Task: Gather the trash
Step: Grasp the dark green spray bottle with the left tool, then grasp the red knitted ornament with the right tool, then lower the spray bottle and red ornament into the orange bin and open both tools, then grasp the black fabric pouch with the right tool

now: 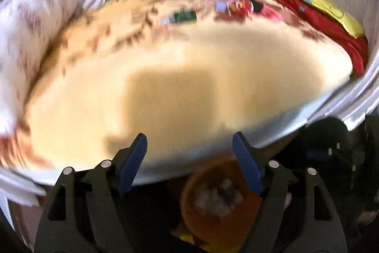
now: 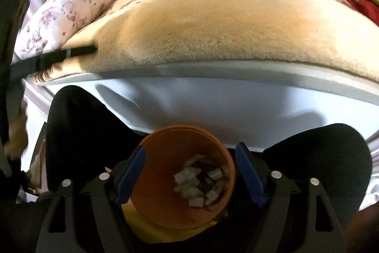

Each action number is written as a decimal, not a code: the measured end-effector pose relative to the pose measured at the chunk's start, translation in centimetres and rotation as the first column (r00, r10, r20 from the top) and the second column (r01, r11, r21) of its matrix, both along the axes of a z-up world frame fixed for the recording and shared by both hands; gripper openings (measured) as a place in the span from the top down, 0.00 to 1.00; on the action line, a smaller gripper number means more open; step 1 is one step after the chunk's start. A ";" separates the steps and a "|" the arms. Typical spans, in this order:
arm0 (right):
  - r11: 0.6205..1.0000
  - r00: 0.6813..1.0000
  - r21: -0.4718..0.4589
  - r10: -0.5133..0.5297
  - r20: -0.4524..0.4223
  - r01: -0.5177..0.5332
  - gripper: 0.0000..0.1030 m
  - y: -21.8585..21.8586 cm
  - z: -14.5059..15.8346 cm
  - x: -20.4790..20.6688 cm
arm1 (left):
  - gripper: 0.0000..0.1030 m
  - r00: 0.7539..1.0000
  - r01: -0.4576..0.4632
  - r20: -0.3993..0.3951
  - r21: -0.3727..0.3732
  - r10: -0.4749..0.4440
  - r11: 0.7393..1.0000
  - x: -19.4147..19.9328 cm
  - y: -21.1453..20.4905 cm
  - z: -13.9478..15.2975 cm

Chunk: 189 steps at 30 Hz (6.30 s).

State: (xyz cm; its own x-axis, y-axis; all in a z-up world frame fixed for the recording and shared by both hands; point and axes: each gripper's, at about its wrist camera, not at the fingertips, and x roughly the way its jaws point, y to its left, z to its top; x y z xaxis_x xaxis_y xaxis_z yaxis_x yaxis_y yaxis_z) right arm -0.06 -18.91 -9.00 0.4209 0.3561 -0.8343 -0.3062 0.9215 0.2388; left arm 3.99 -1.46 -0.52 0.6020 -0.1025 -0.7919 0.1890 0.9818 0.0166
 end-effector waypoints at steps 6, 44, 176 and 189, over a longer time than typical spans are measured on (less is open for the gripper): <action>1.000 1.000 0.017 -0.006 0.004 0.006 0.24 0.7 -0.2 0.6 | 0.23 0.990 0.088 0.098 0.119 -0.100 0.989 7.6 -1.0 2.4; 0.996 0.993 0.078 -0.042 0.107 0.034 0.17 -1.5 4.4 1.9 | 0.60 0.993 0.109 -0.060 0.229 -0.098 0.967 21.9 -2.6 -2.1; 0.995 0.978 -0.015 0.096 0.186 -0.095 0.21 -3.0 11.5 5.7 | 0.24 1.000 0.017 0.000 -0.071 -0.017 0.997 -4.8 -1.8 -1.1; 0.973 0.941 -0.169 -0.098 0.323 0.159 0.17 -6.1 11.8 31.8 | 0.24 0.997 -0.050 0.053 -0.140 0.058 0.989 6.3 -3.6 0.4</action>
